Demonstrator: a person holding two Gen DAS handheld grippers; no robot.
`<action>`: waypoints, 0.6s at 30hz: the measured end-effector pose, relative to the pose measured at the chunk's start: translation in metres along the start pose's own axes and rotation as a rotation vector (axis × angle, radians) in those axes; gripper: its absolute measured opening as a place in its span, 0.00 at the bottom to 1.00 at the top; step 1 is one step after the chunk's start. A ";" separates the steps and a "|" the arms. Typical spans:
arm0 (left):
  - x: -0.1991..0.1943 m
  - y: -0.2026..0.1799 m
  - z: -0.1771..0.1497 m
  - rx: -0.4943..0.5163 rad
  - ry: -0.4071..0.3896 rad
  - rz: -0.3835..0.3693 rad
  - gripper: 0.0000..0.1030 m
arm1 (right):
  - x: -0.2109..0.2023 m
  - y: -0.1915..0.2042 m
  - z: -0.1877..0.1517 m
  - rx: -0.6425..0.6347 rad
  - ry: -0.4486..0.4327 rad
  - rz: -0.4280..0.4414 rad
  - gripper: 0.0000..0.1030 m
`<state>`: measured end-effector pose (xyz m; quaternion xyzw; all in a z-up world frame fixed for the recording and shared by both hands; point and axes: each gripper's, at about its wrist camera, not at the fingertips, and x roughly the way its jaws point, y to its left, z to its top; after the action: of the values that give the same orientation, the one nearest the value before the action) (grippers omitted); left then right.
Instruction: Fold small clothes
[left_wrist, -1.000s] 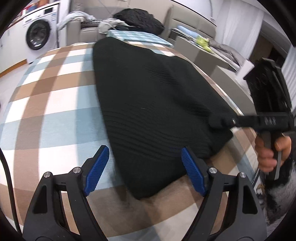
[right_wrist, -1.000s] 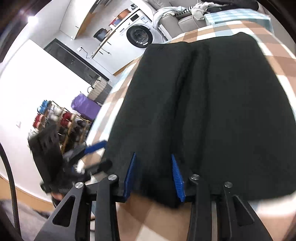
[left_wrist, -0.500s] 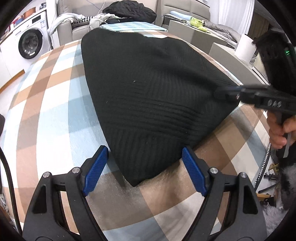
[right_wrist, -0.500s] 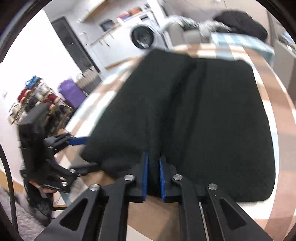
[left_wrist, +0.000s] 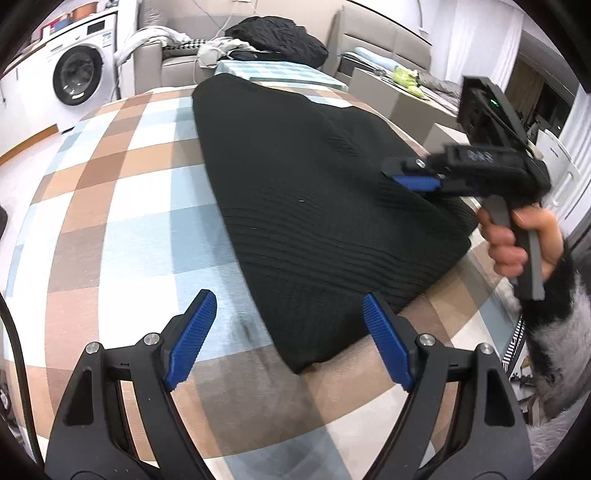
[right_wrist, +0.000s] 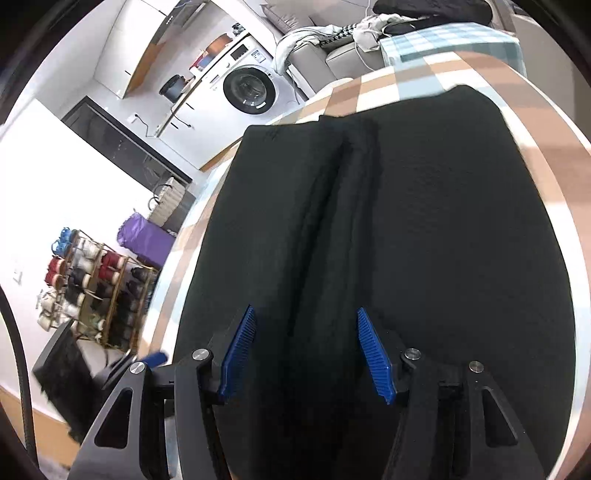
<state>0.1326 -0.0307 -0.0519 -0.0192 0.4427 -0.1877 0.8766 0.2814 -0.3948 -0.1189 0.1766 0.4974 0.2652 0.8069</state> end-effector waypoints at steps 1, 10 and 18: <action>0.001 0.002 0.000 -0.008 0.001 0.000 0.77 | 0.006 0.001 0.008 0.003 -0.007 -0.012 0.57; 0.009 0.009 0.005 -0.024 0.006 -0.008 0.77 | 0.044 0.014 0.049 -0.045 -0.037 -0.089 0.30; 0.004 0.015 0.012 -0.057 -0.023 -0.033 0.77 | -0.019 0.036 0.060 -0.128 -0.194 -0.015 0.09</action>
<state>0.1482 -0.0195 -0.0506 -0.0536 0.4374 -0.1894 0.8775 0.3193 -0.3792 -0.0593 0.1460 0.4003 0.2718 0.8629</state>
